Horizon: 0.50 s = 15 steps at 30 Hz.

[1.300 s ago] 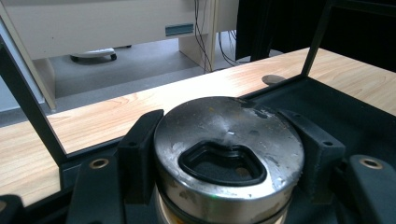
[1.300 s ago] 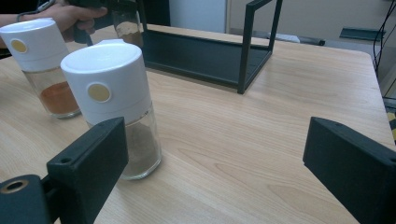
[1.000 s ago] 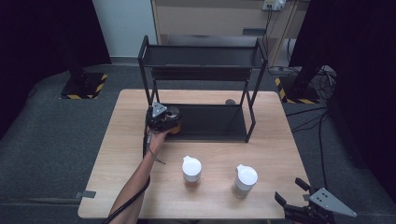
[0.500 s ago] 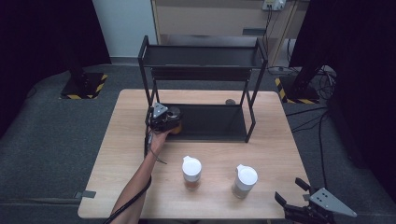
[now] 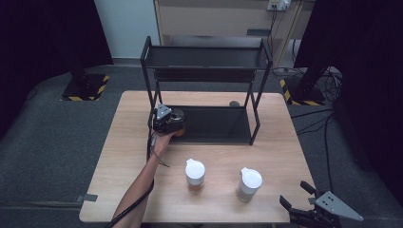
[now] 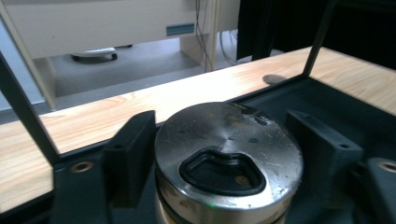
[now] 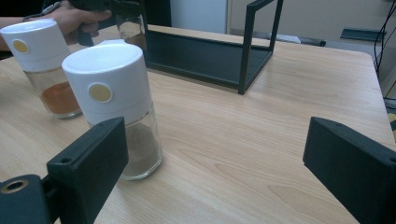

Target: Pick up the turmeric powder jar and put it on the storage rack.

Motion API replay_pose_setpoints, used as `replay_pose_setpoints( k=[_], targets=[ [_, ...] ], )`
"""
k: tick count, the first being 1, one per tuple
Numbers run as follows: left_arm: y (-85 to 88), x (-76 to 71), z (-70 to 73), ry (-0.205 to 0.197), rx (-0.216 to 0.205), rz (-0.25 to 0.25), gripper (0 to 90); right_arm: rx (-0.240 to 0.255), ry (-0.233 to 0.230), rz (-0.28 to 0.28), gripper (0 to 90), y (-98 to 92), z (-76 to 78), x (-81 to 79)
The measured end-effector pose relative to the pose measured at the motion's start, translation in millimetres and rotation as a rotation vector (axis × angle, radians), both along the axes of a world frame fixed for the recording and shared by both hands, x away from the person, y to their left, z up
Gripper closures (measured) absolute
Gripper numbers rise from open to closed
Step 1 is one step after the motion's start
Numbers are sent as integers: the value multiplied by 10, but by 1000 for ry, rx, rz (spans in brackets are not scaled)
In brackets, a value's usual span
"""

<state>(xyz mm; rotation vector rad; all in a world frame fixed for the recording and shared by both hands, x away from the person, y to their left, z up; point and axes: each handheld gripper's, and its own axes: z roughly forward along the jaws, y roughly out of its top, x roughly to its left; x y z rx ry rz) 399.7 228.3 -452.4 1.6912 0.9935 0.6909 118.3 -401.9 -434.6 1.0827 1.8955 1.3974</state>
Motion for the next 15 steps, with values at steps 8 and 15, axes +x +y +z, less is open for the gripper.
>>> replay_pose_setpoints(
  k=[8,15],
  targets=[
    [-6,-2,77,5,-5,9,136,0,-1,-1,69,2,1,-3],
    [0,-8,162,3,-27,6,88,0,-1,1,69,3,1,-2]
  ],
)
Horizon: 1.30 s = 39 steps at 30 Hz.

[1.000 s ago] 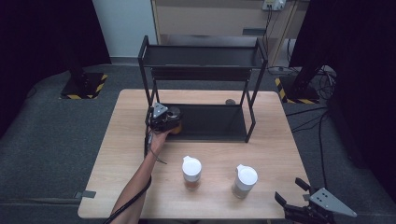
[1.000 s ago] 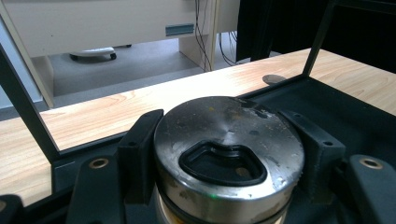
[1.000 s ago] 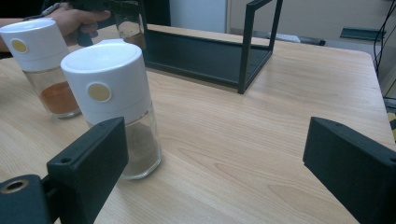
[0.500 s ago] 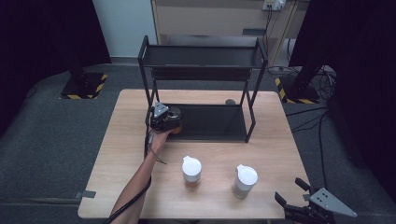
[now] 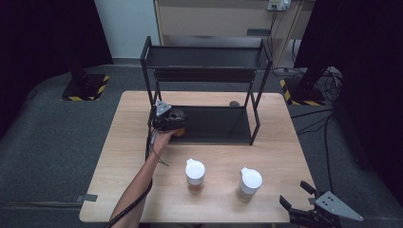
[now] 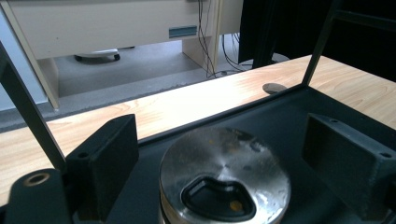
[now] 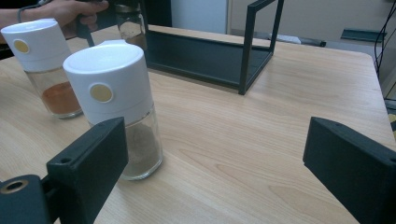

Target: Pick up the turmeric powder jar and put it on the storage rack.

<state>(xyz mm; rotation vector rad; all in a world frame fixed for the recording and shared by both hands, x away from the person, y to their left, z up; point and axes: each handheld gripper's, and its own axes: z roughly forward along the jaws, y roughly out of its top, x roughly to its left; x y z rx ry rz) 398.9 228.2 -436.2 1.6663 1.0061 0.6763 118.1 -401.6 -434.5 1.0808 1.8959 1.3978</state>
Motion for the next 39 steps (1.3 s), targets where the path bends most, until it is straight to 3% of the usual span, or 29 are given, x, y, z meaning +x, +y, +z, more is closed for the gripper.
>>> replay_pose_setpoints(
  k=[17,20,26,39],
  targets=[
    [44,-82,348,-2,-10,-54,2,2,0,0,69,-1,-1,-1],
    [97,-139,444,-8,-27,-78,1,0,-1,2,69,1,0,0],
    [145,-228,569,-19,-28,-106,2,-1,-1,1,69,3,0,0],
    [315,-488,838,-40,-19,-223,6,-6,-2,1,68,12,4,1]
  ],
)
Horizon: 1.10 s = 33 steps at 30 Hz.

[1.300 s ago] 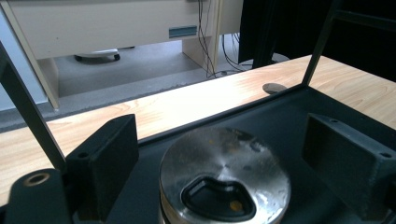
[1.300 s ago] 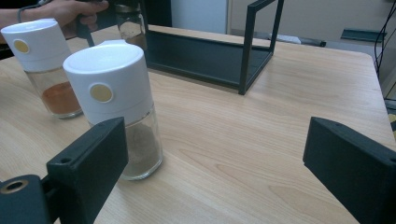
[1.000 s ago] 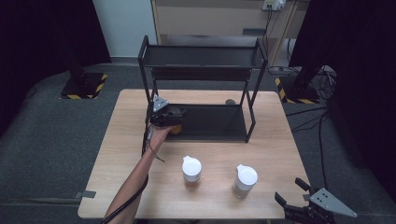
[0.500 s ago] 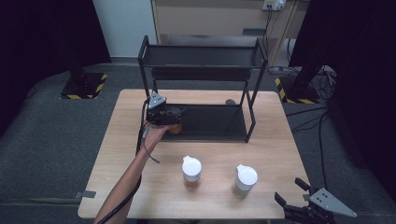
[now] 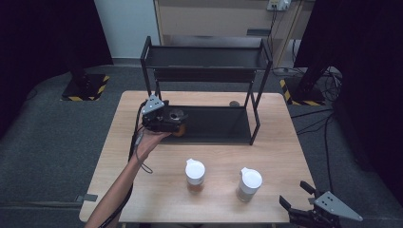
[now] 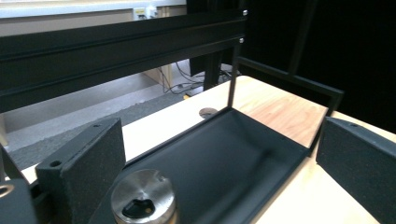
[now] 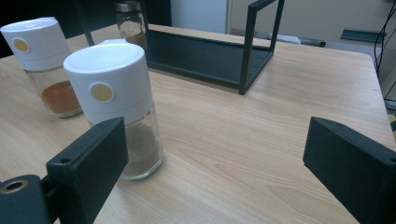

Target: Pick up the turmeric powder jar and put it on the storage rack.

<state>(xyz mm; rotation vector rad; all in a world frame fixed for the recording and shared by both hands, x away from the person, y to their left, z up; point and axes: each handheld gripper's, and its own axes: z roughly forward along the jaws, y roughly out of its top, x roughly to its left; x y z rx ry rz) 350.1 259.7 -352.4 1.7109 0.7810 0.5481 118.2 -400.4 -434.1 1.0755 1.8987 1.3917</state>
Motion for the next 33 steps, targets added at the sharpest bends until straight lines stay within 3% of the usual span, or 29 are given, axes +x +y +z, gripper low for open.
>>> replay_pose_setpoints(
  k=[17,23,26,33],
  targets=[
    [175,-411,169,-11,11,-81,10,-4,0,-1,68,7,4,-2],
    [279,-593,122,-21,-2,-102,15,-5,0,-1,68,8,5,-2],
    [364,-701,56,-23,-28,-111,16,-6,0,-2,68,11,7,-3],
    [438,-855,-1,-33,-18,-121,24,-7,1,-4,68,14,6,-3]
  ],
)
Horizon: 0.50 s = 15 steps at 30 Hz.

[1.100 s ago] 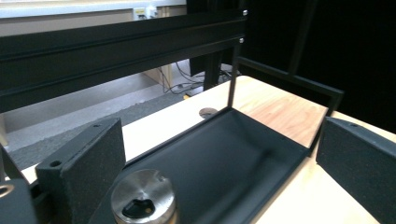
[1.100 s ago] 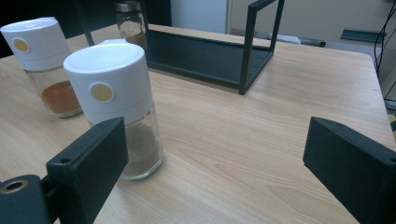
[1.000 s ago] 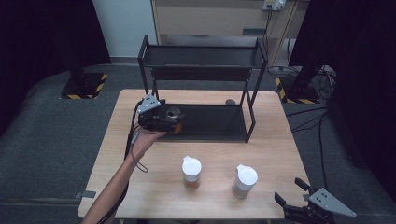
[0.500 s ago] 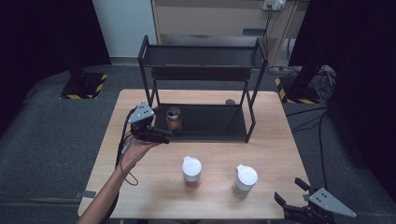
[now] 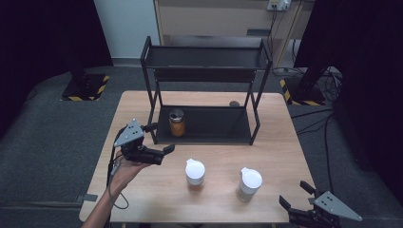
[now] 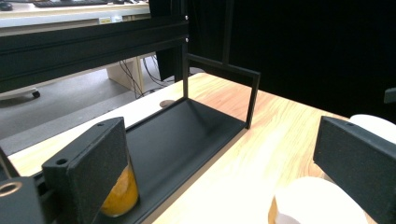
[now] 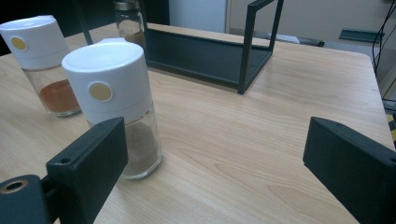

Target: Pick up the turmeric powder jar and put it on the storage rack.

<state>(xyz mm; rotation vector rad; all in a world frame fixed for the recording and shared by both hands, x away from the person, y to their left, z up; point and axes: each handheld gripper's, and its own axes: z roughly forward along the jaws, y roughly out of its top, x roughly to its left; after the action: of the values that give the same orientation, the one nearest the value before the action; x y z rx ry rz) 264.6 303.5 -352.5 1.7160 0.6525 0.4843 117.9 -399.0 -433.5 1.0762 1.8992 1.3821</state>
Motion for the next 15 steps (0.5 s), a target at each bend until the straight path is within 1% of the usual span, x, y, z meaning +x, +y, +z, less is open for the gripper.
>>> replay_pose_setpoints(
  k=[3,4,9,10,11,12,14,15],
  targets=[
    [58,-90,-49,-1,-13,-10,27,-1,1,0,68,2,-1,3],
    [58,-90,-49,-1,-13,-10,27,-1,1,0,68,2,-1,3],
    [130,-210,-106,-3,-29,-19,30,-1,2,-1,68,3,0,3],
    [158,-260,-134,-6,-31,-18,31,-2,1,-1,68,3,-1,3],
    [158,-260,-134,-6,-31,-18,31,-2,1,-1,68,3,0,3],
    [191,-306,-167,-3,-40,-14,31,-1,2,-2,68,4,0,3],
    [207,-327,-184,-3,-43,-10,31,-2,2,-2,68,5,0,3],
    [240,-370,-215,-3,-46,-3,31,-3,2,-2,68,6,2,4]
  ],
)
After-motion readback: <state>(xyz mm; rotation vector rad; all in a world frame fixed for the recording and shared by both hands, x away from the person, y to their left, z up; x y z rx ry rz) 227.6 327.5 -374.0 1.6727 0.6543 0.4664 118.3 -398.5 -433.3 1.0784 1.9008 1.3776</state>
